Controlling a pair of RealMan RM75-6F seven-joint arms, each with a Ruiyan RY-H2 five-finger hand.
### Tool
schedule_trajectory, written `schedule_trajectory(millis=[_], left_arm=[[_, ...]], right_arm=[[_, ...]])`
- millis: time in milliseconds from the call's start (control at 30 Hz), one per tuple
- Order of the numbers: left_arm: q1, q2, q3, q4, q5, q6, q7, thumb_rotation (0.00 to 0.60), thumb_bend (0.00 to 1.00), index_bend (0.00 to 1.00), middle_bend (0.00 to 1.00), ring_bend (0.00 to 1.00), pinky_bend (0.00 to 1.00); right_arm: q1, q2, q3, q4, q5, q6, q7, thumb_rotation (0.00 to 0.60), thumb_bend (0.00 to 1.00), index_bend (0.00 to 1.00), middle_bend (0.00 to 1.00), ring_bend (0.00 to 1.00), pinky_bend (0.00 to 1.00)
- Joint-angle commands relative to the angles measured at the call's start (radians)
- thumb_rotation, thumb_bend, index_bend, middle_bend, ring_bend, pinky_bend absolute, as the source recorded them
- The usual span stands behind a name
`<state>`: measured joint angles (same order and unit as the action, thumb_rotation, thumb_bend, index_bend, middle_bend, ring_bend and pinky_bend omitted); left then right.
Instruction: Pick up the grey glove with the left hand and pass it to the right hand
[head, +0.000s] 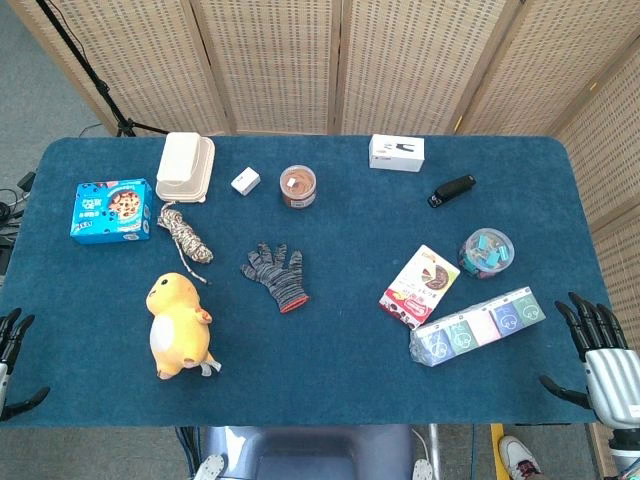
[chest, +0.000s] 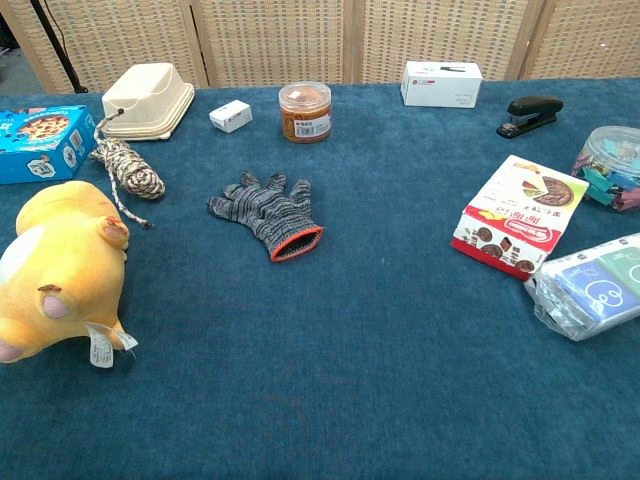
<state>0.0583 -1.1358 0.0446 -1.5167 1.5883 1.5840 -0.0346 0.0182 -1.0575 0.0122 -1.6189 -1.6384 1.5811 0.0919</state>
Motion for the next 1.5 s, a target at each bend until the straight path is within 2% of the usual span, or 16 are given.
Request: schedule_trajectory(millis=[33,367,600,700,833,967,1100,1300,1500], left_arm=[[0.001,0.000,0.000,0.001,-0.001,0.001,-0.001,0.600,0.12,0.00,0.00,0.00,0.00],[-0.017,0.016,0.002,-0.021,0.022,-0.014,0.015,0.600,0.12,0.00,0.00,0.00,0.00],[-0.119,0.104,-0.029,-0.151,0.076,-0.103,0.195,0.600,0.12,0.00,0.00,0.00,0.00],[-0.210,0.131,-0.070,-0.207,0.069,-0.206,0.257,0.600,0.12,0.00,0.00,0.00,0.00],[-0.330,0.139,-0.107,-0.210,0.055,-0.361,0.251,0.600,0.13,0.00,0.00,0.00,0.00],[-0.475,0.118,-0.163,-0.191,0.011,-0.528,0.179,0.600,0.13,0.00,0.00,0.00,0.00],[-0.605,0.061,-0.217,-0.162,-0.060,-0.675,0.180,0.600,0.13,0.00,0.00,0.00,0.00],[-0.755,-0.047,-0.255,-0.071,-0.128,-0.817,0.235,0.600,0.13,0.00,0.00,0.00,0.00],[-0.856,-0.133,-0.252,0.016,-0.219,-0.944,0.252,0.600,0.13,0.00,0.00,0.00,0.00]], right_arm=[[0.001,0.000,0.000,-0.001,-0.002,0.000,-0.001,0.600,0.00,0.00,0.00,0.00,0.00],[-0.003,0.003,-0.002,-0.012,-0.005,0.006,0.009,0.600,0.00,0.00,0.00,0.00,0.00],[-0.002,0.009,0.004,-0.019,0.016,-0.002,0.002,0.600,0.00,0.00,0.00,0.00,0.00],[-0.002,0.017,0.011,-0.019,0.031,-0.004,0.008,0.600,0.00,0.00,0.00,0.00,0.00],[0.001,0.015,0.021,-0.014,0.053,-0.013,0.004,0.600,0.00,0.00,0.00,0.00,0.00],[0.011,0.006,0.032,-0.003,0.093,-0.046,-0.018,0.600,0.00,0.00,0.00,0.00,0.00],[0.028,-0.005,0.044,0.006,0.137,-0.092,-0.023,0.600,0.00,0.00,0.00,0.00,0.00],[0.047,-0.022,0.069,0.037,0.208,-0.143,-0.030,0.600,0.00,0.00,0.00,0.00,0.00],[0.054,-0.026,0.088,0.062,0.256,-0.168,-0.017,0.600,0.00,0.00,0.00,0.00,0.00]])
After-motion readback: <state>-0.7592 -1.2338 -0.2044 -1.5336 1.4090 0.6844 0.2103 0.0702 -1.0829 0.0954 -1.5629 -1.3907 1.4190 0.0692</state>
